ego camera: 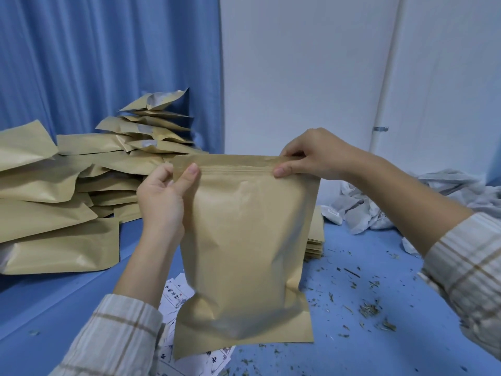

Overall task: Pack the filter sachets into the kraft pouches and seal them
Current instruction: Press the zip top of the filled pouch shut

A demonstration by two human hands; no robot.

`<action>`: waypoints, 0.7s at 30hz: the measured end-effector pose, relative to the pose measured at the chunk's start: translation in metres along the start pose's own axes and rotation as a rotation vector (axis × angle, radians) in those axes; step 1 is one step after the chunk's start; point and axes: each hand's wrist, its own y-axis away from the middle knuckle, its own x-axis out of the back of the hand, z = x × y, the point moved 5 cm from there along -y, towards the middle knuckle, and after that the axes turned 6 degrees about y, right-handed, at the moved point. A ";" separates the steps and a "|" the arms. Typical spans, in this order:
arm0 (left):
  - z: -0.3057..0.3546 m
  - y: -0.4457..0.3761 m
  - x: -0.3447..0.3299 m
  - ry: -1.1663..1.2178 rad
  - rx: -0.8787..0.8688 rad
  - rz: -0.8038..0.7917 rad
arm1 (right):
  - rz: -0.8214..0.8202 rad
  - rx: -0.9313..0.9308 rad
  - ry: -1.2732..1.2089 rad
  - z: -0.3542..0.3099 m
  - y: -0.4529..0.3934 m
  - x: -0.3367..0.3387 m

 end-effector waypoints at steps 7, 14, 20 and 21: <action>0.000 -0.003 0.004 0.023 0.015 -0.003 | 0.039 -0.038 -0.063 0.020 0.013 -0.002; -0.005 -0.007 0.012 -0.007 0.002 0.009 | 0.162 -0.113 -0.179 0.037 0.017 -0.004; -0.010 -0.007 0.015 0.007 0.026 -0.071 | 0.257 -0.162 -0.395 0.042 0.022 -0.013; -0.011 -0.007 0.013 0.011 0.060 -0.113 | 0.274 -0.156 -0.411 0.040 0.022 -0.014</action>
